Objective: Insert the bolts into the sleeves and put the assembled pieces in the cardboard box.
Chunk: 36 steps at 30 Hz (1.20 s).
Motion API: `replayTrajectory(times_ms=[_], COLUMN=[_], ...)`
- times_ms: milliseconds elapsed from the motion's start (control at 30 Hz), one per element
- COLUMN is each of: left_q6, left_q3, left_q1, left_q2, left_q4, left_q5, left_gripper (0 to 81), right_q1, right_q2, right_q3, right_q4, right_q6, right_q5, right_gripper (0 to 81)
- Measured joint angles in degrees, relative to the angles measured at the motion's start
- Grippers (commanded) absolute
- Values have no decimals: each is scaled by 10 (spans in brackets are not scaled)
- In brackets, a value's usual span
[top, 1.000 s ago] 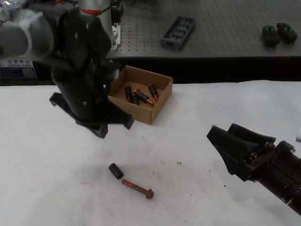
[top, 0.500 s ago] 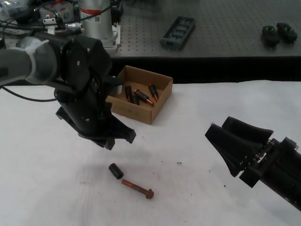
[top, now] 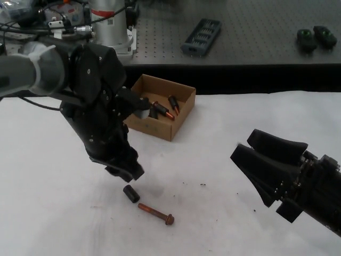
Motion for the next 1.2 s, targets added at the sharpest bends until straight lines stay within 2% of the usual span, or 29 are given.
replayTrajectory(times_ms=[233,367,633,867,1200], left_q6=[253,326,550,603,614], left_q3=[5,15,84,100,100], left_q1=[-2,-4,-11,-11,-11], left_q2=[0,0,0,0,11], left_q4=[5,2,-46,-134,-145], left_q5=[5,21,45,45,25], left_gripper=[419,423,423,423,398], right_q1=[0,0,0,0,0], right_q2=[0,0,0,0,0], right_q3=[0,0,0,0,0], right_q4=[0,0,0,0,0], right_q6=[-9,-19,-28,-29,-30], right_q5=[-1,-1,-1,-1,-1], right_gripper=[547,547,547,547,547])
